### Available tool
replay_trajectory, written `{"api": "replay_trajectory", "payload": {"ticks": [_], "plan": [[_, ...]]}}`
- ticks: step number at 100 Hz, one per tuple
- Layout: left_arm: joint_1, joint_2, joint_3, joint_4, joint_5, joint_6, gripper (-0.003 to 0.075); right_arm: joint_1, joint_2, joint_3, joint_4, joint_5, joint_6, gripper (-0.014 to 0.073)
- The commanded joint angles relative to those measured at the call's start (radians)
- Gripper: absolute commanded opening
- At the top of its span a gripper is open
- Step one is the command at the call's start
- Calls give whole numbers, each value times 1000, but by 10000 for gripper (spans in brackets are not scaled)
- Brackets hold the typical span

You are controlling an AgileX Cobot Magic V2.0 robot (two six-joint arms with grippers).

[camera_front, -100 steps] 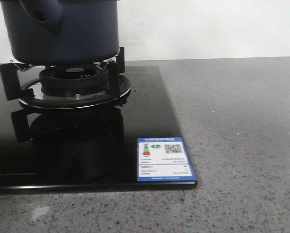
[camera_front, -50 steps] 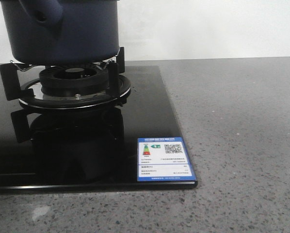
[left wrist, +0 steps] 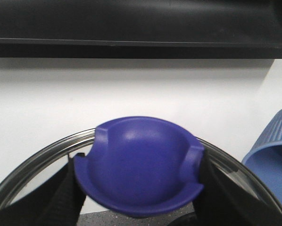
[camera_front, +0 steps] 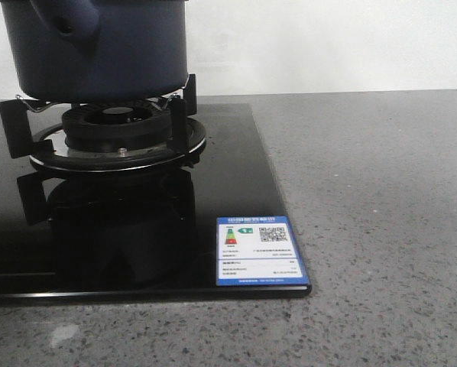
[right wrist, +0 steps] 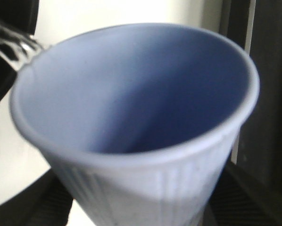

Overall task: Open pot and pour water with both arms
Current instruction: 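Tilt the cup with the right gripper to pour water into the pot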

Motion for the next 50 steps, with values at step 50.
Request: {"api": "replay_trajectory", "payload": {"ticks": [50], "plan": [[2,-30,-37,4,-114,-4,388,1,-48,-38,6,20,29,339]]}}
